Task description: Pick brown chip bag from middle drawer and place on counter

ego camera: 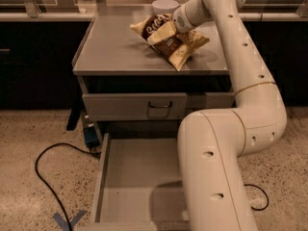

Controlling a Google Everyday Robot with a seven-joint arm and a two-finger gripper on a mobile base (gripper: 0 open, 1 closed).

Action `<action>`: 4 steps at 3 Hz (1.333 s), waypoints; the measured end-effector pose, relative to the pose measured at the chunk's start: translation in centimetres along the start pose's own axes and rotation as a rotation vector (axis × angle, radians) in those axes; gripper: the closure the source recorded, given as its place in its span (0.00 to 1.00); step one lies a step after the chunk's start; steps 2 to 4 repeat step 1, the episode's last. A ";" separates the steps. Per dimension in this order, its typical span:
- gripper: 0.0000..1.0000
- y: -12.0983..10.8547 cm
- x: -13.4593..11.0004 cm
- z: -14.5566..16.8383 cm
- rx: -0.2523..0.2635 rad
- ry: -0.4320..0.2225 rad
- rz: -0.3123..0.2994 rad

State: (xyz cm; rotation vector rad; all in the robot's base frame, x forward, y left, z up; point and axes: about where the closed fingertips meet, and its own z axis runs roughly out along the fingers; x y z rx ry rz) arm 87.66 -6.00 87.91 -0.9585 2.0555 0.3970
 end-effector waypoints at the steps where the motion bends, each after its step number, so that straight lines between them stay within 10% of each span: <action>1: 0.00 0.0 0.0 0.0 0.000 0.000 0.000; 4: 0.00 0.0 0.0 0.0 0.000 0.000 0.000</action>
Offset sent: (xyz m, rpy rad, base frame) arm 0.0000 0.0000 0.0000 0.0000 0.0000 0.0000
